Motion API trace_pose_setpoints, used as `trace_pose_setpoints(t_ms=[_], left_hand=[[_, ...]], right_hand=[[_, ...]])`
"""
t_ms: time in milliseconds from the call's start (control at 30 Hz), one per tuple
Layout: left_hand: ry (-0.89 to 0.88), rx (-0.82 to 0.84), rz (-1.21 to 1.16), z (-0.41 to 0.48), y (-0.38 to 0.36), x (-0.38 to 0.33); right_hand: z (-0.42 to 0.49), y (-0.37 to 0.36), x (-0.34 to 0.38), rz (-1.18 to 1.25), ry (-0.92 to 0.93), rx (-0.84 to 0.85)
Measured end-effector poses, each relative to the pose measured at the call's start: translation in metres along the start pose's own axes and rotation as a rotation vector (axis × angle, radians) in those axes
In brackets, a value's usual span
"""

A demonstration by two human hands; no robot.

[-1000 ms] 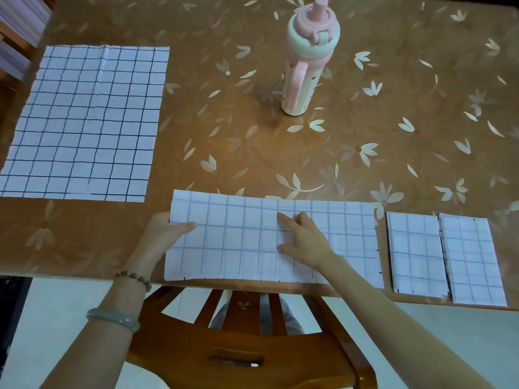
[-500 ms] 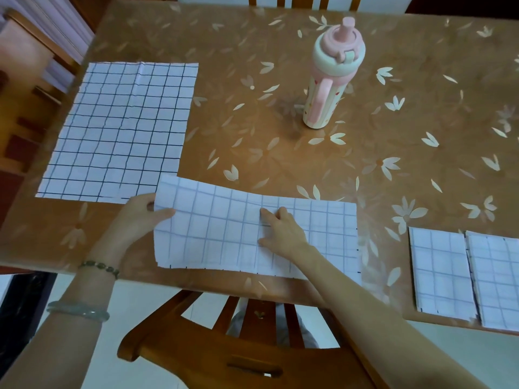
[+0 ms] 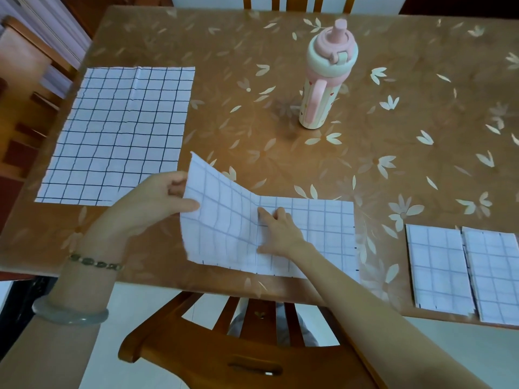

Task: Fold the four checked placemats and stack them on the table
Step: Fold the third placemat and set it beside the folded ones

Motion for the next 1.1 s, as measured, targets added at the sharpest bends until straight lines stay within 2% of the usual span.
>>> trace_pose_setpoints(t_ms=[133,233,300,400,567,633,733,800,867,900,967,1033,1100], left_hand=[[-0.055,0.044,0.064,-0.001,-0.031,-0.034],[-0.099,0.036,0.109,0.002,-0.057,-0.045],[-0.137,0.016,0.177,0.005,-0.077,-0.051],[-0.197,0.041,0.17,0.007,-0.119,-0.065],[-0.271,0.046,0.15,0.019,-0.191,-0.072],[-0.245,0.068,0.156,0.028,-0.217,-0.066],[-0.207,0.076,0.166,0.042,-0.251,-0.055],[-0.167,0.084,0.147,0.05,-0.268,-0.048],[-0.105,0.142,0.083,0.056,-0.281,-0.041],[-0.079,0.164,0.066,0.059,-0.284,-0.036],[-0.083,0.147,0.078,0.063,-0.277,-0.023],[-0.182,0.037,0.268,0.065,-0.257,-0.005],[-0.278,-0.076,0.542,0.067,-0.233,0.018]], right_hand=[[0.003,-0.003,-0.002,0.021,-0.003,0.005],[0.002,-0.004,-0.004,0.025,0.007,-0.024],[0.009,-0.008,-0.008,0.082,0.017,0.016],[0.011,-0.004,-0.027,0.531,0.015,0.101],[-0.039,0.047,-0.107,1.222,-0.224,-0.056],[-0.058,0.063,-0.132,1.433,-0.234,-0.087],[-0.074,0.07,-0.15,1.608,-0.355,-0.096],[-0.08,0.069,-0.152,1.65,-0.407,-0.052],[-0.079,0.065,-0.152,1.63,-0.357,0.002],[-0.079,0.065,-0.15,1.566,-0.32,0.005],[-0.075,0.061,-0.149,1.355,-0.356,-0.082],[-0.071,0.057,-0.154,1.179,-0.482,-0.241],[-0.065,0.051,-0.158,1.063,-0.547,-0.317]])
Point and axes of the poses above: each hand's wrist, its own z-axis towards the middle knuckle, its own y-axis out of the back of the hand, x = y × z, the point moved 3 cm from there along z, towards the middle knuckle, and after that the axes turned 8 degrees about -y, right-handed, at the moved point
